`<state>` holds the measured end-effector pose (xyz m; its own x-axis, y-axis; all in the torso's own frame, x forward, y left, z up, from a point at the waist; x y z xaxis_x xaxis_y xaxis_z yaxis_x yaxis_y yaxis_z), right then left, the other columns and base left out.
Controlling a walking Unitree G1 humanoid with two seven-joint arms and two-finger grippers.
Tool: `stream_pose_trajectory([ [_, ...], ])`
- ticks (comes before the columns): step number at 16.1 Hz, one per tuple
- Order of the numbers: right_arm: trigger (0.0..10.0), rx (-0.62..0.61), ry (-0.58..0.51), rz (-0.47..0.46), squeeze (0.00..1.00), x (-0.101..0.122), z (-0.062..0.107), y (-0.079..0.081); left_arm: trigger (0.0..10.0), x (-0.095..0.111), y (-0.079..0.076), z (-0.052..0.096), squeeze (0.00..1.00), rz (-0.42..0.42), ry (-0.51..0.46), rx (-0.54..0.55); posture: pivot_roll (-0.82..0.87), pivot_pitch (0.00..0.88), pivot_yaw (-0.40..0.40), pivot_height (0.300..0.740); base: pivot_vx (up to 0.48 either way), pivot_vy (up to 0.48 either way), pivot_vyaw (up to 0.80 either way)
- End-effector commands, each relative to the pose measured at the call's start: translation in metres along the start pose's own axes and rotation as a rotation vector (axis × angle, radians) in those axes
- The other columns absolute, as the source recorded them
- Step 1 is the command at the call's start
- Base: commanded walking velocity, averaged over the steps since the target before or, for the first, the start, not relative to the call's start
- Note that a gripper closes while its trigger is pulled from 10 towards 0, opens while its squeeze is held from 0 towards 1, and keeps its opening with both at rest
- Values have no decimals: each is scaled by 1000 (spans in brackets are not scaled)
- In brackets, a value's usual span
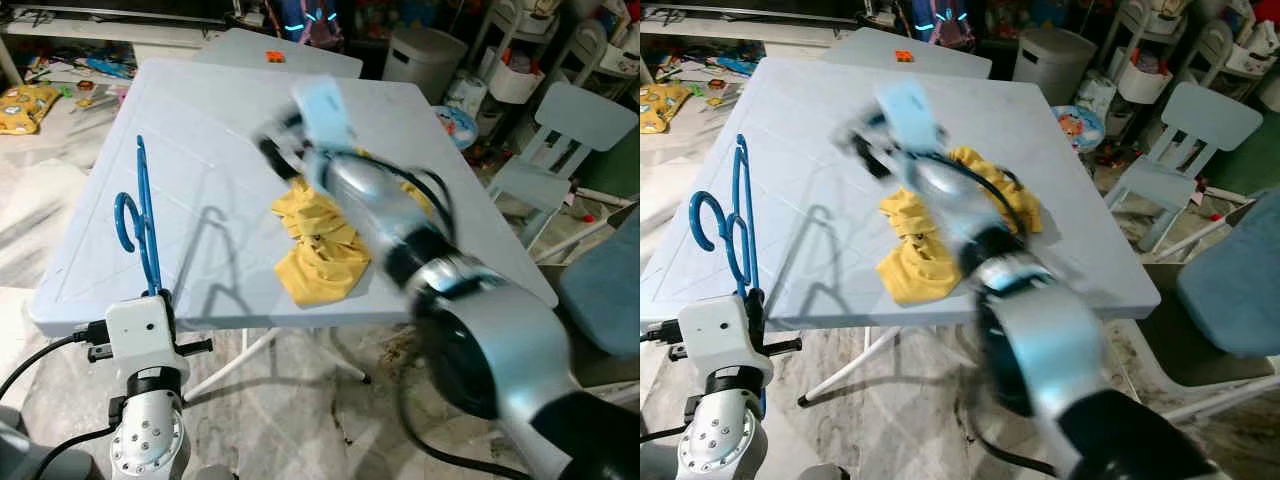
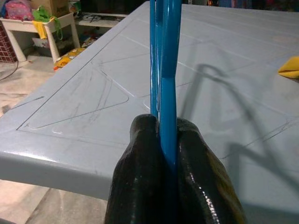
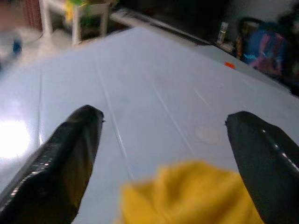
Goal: Hang hanger
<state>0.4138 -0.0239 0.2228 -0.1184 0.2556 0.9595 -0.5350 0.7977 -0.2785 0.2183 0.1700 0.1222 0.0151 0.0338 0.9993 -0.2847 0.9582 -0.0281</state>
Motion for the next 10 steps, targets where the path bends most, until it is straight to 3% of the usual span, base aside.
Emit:
stream_pose_trajectory([
  [1,10000,14,-1,49,0,-5,6,-12,10000,2,-7,1,0,12,1,-23,187,85,-130,740,0,0,0],
  [2,10000,80,22,49,0,-21,16,-20,10000,1,-7,1,0,13,3,-27,178,85,-122,740,0,0,0],
  [3,10000,174,64,16,0,-47,37,-37,10000,1,-7,0,0,13,4,-32,167,85,-112,740,0,0,0],
  [5,10000,261,104,-83,0,-75,66,-58,10000,2,-6,-1,0,14,5,-37,156,87,-101,740,0,0,0],
  [8,10000,338,147,-40,0,-91,89,-71,10000,2,-6,-2,0,10,8,-47,150,88,-88,740,0,0,0],
  [10,10000,401,139,-70,0,-93,98,-74,10000,3,-6,-3,0,6,6,-53,153,90,-81,740,0,0,0],
])
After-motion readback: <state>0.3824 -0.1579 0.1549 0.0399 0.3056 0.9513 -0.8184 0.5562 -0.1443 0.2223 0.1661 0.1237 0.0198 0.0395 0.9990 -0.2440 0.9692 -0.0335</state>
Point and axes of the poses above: a point about 5 cm out from each wrist's last joint towards the gripper, its own z axis pointing back from the gripper into the wrist, its own x axis along the axis of the wrist's last joint, y = z × x, the point moved 1 cm from there along -z, pointing out of the wrist towards the gripper, and after that the axes turned 5 degrees about z, right-handed, at the moved point
